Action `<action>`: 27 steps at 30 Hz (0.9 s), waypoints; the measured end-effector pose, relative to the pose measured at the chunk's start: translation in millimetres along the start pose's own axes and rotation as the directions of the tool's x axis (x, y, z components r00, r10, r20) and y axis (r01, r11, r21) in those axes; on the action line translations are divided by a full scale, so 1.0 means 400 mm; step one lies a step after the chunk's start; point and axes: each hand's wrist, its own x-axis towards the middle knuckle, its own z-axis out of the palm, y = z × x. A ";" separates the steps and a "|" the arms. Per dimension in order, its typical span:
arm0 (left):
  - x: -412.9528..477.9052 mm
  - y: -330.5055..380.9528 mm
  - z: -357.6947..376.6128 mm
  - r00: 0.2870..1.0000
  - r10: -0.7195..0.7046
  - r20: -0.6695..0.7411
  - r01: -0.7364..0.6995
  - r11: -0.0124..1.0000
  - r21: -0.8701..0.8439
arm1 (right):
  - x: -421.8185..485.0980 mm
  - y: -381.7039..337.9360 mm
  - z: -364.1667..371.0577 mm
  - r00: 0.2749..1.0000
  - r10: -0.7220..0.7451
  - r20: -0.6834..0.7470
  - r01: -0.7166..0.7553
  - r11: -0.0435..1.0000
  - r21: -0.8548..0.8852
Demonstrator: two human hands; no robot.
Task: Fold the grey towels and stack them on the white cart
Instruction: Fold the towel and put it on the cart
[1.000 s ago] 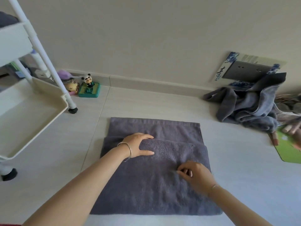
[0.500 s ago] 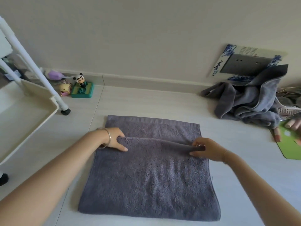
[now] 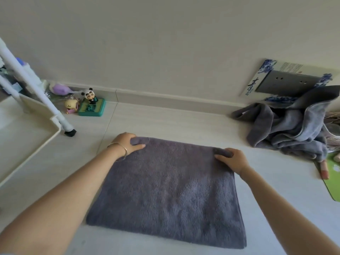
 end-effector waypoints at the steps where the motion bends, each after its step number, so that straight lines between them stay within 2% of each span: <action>1: 0.001 -0.003 0.003 1.000 0.008 -0.004 -0.008 1.000 -0.013 | 0.004 0.009 0.007 0.999 -0.028 -0.023 0.027 0.999 -0.025; 5: 0.017 0.013 -0.030 0.999 -0.024 0.031 0.025 1.000 -0.019 | 0.021 0.003 -0.007 0.992 -0.127 0.008 0.127 0.982 -0.141; 7: 0.027 0.007 -0.031 0.998 -0.037 0.044 0.037 0.999 0.012 | 0.031 0.002 -0.003 0.994 -0.108 0.016 0.109 0.978 -0.177; 10: 0.040 -0.019 -0.007 0.999 -0.034 0.004 0.034 0.997 0.065 | 0.037 0.002 0.016 0.996 -0.075 -0.049 0.067 0.986 -0.154; 13: 0.031 -0.039 0.022 0.977 -0.113 -0.182 0.124 0.991 0.053 | 0.021 0.010 0.029 0.986 0.011 -0.169 -0.008 1.000 0.019; 15: 0.015 -0.063 0.041 0.927 -0.166 -0.337 0.155 0.986 -0.061 | 0.008 0.018 0.030 0.962 0.164 -0.218 -0.108 0.963 0.245; 17: -0.003 -0.083 0.054 0.877 -0.248 -0.411 0.186 0.965 -0.187 | -0.003 0.024 0.030 0.935 0.261 -0.242 -0.158 0.914 0.374; 18: -0.010 -0.086 0.057 0.855 -0.284 -0.434 0.207 0.954 -0.216 | -0.007 0.022 0.031 0.925 0.265 -0.274 -0.149 0.913 0.379; 20: -0.024 -0.074 0.059 0.811 -0.308 -0.498 0.248 0.951 -0.184 | -0.019 0.011 0.039 0.901 0.184 -0.393 -0.075 0.958 0.277; 22: -0.036 -0.041 0.073 0.790 -0.196 -0.580 0.213 0.976 -0.040 | -0.038 -0.018 0.067 0.862 0.008 -0.506 0.041 0.996 0.085; 24: -0.058 0.020 0.111 0.801 0.063 -0.596 0.019 0.991 0.131 | -0.067 -0.067 0.122 0.842 -0.182 -0.508 0.167 0.983 -0.076; 25: -0.072 0.054 0.138 0.816 0.182 -0.549 -0.085 0.977 0.197 | -0.083 -0.095 0.157 0.846 -0.266 -0.462 0.222 0.964 -0.149; 27: -0.108 0.114 0.195 0.888 0.315 -0.334 -0.217 0.929 0.299 | -0.124 -0.152 0.231 0.873 -0.381 -0.304 0.304 0.913 -0.272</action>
